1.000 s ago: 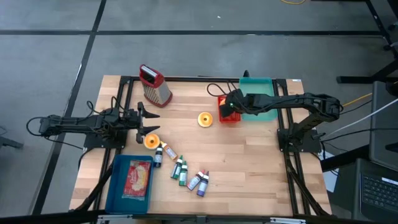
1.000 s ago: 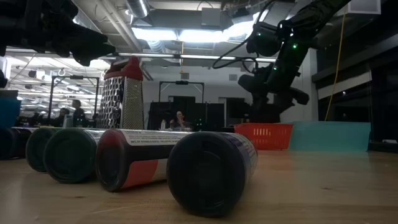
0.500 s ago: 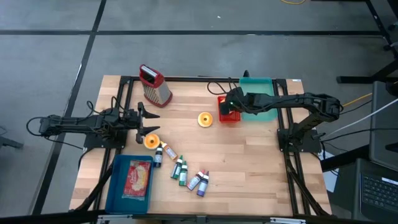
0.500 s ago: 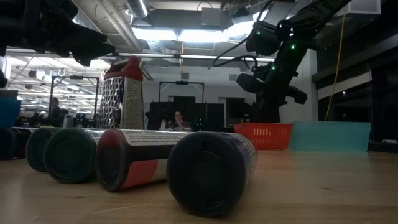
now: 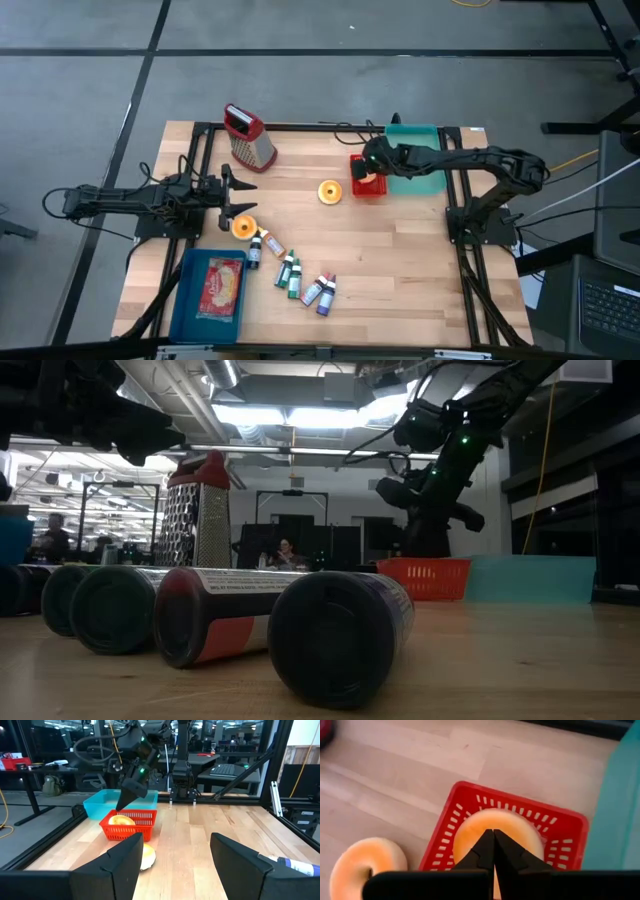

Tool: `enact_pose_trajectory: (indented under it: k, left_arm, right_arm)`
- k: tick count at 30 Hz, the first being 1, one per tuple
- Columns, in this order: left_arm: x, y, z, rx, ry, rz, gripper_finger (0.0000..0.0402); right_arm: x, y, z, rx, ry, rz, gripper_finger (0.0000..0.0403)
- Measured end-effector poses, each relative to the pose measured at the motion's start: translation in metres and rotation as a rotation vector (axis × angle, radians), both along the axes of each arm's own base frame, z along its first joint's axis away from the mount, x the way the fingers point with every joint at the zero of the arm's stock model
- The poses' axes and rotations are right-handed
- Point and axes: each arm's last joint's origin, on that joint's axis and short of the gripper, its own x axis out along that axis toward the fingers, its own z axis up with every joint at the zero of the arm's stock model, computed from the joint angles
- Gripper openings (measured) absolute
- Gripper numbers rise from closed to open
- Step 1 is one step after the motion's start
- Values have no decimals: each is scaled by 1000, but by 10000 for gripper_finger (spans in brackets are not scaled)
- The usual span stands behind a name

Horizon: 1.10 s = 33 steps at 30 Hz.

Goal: Pick & Place Food Item
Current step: Put the orange and pink donut into the red bin, then put the orange and black donut into the red bin

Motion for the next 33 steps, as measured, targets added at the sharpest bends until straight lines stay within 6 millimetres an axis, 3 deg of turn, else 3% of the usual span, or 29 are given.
enact_pose_trajectory:
  k: [8, 12, 22, 33]
  left_arm:
    - [0, 0, 0, 1, -1, 0, 228]
    - [0, 0, 0, 7, 0, -1, 228]
    - [0, 0, -1, 7, 10, -1, 228]
    - [0, 0, -1, 6, 10, -8, 228]
  right_arm:
    - [7, -11, -31, 62, 51, -10, 1]
    - [8, -13, -37, 101, 48, 4, 1]
    - [13, 5, -29, 186, 0, 99, 0]
    - [22, 5, -12, 177, 30, 131, 0]
